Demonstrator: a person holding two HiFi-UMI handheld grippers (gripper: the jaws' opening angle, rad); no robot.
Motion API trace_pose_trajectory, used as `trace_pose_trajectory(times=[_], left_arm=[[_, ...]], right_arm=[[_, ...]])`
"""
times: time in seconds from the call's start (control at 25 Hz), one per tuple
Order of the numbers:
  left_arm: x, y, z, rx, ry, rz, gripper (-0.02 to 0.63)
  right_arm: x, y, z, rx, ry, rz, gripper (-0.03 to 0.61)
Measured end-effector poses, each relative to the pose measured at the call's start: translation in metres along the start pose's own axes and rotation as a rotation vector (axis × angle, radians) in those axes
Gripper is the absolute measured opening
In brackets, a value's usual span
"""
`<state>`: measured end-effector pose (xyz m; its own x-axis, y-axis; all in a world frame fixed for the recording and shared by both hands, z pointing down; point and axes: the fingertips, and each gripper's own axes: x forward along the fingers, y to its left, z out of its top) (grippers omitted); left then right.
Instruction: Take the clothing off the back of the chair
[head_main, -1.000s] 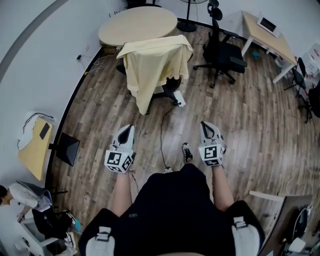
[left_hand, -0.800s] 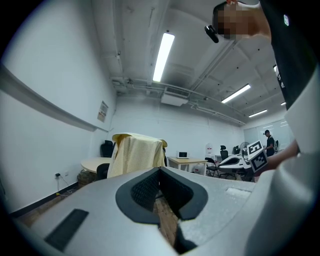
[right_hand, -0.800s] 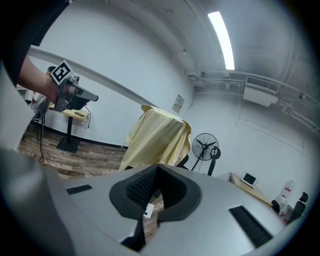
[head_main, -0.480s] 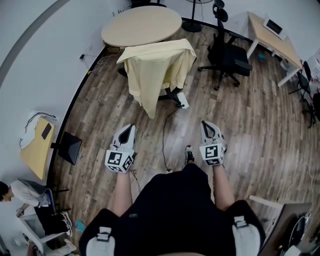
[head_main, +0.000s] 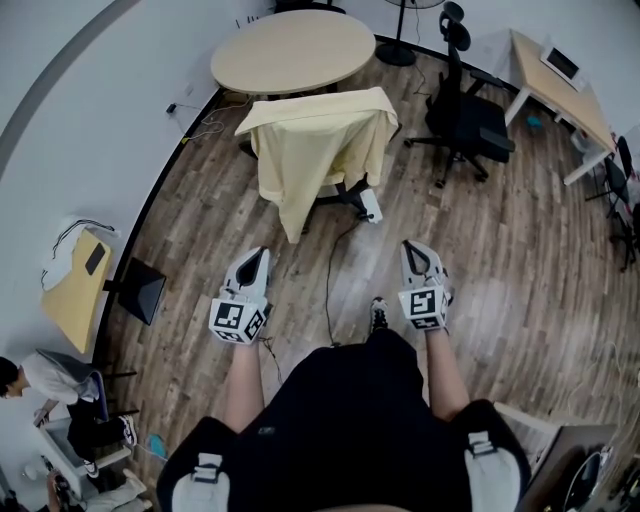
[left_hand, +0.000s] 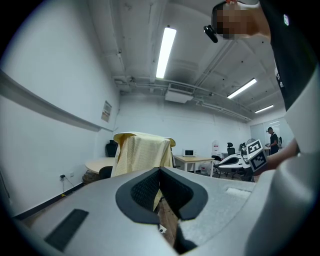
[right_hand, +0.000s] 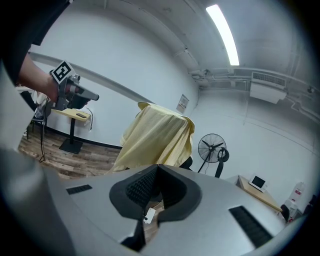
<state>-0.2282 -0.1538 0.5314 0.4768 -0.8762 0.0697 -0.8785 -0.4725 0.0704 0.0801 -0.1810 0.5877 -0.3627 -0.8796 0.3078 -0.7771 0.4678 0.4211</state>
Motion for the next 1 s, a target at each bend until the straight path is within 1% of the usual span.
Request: trace_pose_trajectory(times=[0.16, 0.32, 0.56, 0.76, 1.0], left_arm=[[0.012, 0.004, 0.001, 0.005, 0.002, 0.011, 0.002], [0.024, 0.003, 0.002, 0.005, 0.004, 0.029, 0.002], [0.046, 0.0, 0.004, 0.001, 0.005, 0.064, 0.002], [0.064, -0.001, 0.012, 0.011, -0.002, 0.097, 0.002], [0.08, -0.008, 0.016, 0.008, -0.004, 0.154, 0.002]], right_arm=[[0.013, -0.009, -0.001, 0.003, 0.003, 0.012, -0.006], [0.023, -0.02, -0.011, 0.02, 0.011, 0.019, -0.006], [0.044, -0.044, -0.011, 0.0, -0.021, 0.046, -0.006], [0.062, -0.064, -0.006, -0.005, -0.036, 0.081, -0.006], [0.085, -0.085, -0.014, -0.018, -0.045, 0.13, -0.006]])
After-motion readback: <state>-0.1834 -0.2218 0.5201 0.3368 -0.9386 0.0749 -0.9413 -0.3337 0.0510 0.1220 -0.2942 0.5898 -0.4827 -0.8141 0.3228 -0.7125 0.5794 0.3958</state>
